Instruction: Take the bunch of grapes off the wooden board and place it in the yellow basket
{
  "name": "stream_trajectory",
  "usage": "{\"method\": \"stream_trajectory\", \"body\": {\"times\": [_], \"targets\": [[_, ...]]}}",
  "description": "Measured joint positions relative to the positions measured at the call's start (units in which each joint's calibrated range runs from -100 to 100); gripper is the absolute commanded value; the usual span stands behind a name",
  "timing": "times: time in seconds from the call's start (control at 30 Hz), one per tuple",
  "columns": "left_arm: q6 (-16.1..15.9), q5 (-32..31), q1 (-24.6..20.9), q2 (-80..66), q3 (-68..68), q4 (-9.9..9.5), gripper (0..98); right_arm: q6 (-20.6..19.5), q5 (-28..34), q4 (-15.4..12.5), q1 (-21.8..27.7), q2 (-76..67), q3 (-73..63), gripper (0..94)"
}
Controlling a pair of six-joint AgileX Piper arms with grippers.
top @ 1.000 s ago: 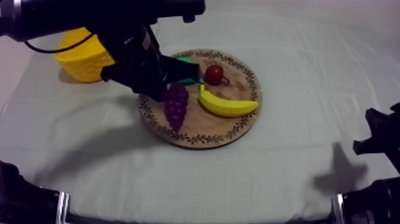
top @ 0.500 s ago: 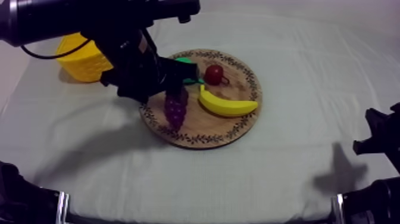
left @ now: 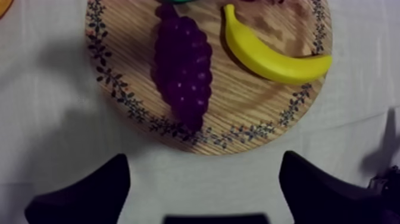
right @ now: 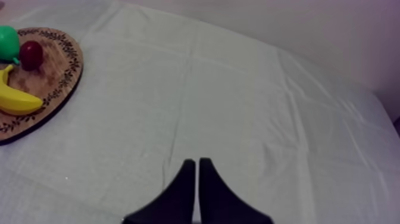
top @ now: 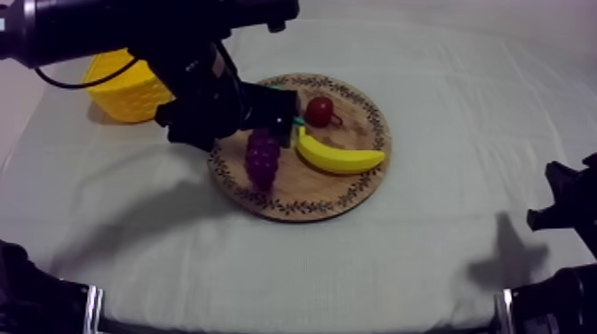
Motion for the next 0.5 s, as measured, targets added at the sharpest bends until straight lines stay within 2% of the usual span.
{"method": "stream_trajectory", "body": {"times": [0.5], "targets": [[-4.1, -6.78, -2.95, 11.2, -0.7, 3.11, 96.2, 0.0, 0.0, 0.0, 0.0, 0.0, 0.0, 0.3]]}}
